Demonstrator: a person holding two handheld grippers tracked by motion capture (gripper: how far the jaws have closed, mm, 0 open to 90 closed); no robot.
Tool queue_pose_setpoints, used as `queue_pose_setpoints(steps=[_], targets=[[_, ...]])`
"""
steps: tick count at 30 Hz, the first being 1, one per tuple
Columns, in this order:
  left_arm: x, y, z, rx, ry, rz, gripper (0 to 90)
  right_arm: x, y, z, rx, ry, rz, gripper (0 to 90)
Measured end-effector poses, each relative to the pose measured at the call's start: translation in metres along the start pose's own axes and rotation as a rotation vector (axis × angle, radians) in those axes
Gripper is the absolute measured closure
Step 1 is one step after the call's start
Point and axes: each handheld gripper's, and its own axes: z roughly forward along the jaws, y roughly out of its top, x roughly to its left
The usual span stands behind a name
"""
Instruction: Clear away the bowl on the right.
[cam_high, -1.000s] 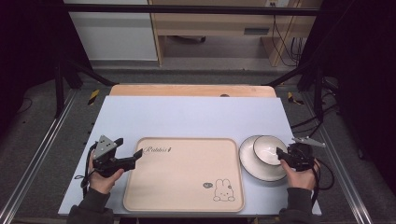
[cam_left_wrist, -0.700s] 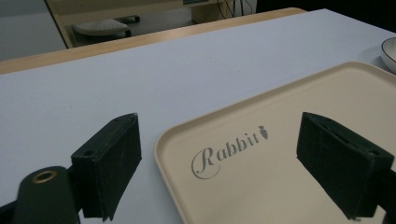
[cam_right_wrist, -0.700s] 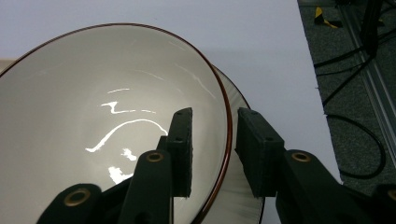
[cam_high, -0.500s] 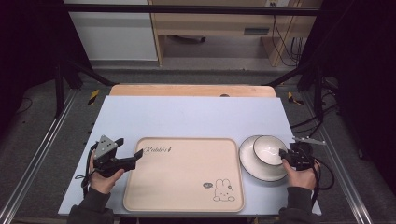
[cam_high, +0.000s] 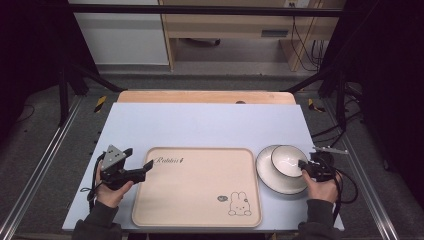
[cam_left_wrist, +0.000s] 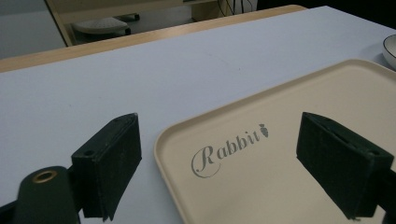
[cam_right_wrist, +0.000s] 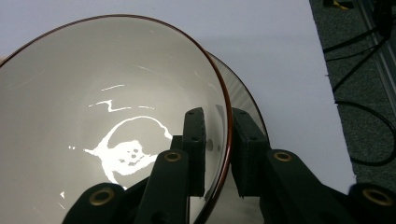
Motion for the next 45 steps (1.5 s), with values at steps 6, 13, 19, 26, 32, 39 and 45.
queue_pose_setpoints(steps=[6, 13, 19, 26, 32, 39, 45], targets=[[0.0, -0.0001, 0.0001, 0.001, 0.0, 0.0, 13.6, -0.0009, 0.0006, 0.0026, 0.006, 0.006, -0.003, 79.0], [-0.0002, -0.0002, 0.0005, 0.003, 0.0, 0.0, 13.6, -0.0016, 0.0014, 0.0024, 0.015, 0.016, 0.017, 79.8], [0.0, -0.0002, 0.0007, 0.004, -0.001, -0.002, 13.7, -0.0017, 0.002, 0.0022, 0.024, 0.028, 0.048, 80.4], [0.0001, -0.0003, 0.0008, 0.004, 0.0, -0.002, 13.7, -0.0036, 0.0028, 0.0023, 0.028, 0.031, 0.052, 81.1], [0.0, -0.0003, 0.0008, 0.005, 0.0, -0.001, 13.7, -0.0042, 0.0033, 0.0022, 0.033, 0.037, 0.065, 81.5], [0.0001, -0.0006, 0.0013, 0.007, -0.001, 0.0, 13.7, -0.0045, 0.004, 0.0018, 0.035, 0.036, 0.063, 81.9], [0.0002, -0.0006, 0.0013, 0.008, -0.001, 0.0, 13.7, -0.002, 0.0048, 0.0002, 0.03, 0.032, 0.083, 82.5]])
